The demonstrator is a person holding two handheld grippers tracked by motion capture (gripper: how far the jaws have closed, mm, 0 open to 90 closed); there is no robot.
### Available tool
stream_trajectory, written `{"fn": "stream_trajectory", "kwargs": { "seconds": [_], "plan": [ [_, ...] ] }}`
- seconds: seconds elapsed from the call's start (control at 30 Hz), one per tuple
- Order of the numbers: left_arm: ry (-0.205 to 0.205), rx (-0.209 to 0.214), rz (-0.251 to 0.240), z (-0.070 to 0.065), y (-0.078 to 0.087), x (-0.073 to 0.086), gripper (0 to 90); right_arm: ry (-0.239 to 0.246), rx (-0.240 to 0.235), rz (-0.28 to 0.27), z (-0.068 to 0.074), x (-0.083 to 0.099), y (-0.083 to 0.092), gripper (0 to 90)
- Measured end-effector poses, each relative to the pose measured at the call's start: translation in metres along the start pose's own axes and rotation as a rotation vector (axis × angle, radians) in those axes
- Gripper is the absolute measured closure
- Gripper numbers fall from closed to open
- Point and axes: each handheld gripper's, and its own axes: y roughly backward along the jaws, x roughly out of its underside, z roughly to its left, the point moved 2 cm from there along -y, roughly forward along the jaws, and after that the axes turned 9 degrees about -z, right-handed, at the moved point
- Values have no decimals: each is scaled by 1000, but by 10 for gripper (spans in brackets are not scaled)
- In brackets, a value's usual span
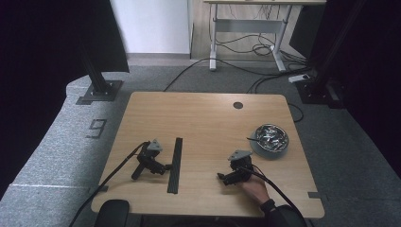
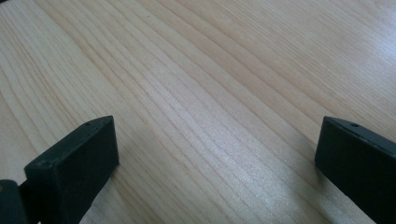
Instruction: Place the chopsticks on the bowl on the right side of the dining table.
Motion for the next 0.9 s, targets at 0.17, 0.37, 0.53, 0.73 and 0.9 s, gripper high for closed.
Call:
{"fn": "stream_trajectory", "kwargs": {
  "seconds": [0.17,0.37,0.53,0.73,0.9],
  "plan": [
    [0,0,0,0,0,0,0,-25,-28,39,-1,-7,2,28],
    [0,0,0,0,0,0,0,-29,-44,20,-4,-22,2,14],
    [1,0,0,0,0,0,0,1,-34,1,-4,-36,-2,9],
    [0,0,1,0,0,0,0,24,-39,-4,-2,-49,-15,0],
    [-1,0,1,0,0,0,0,48,-52,-14,4,-61,-28,0]
  ]
}}
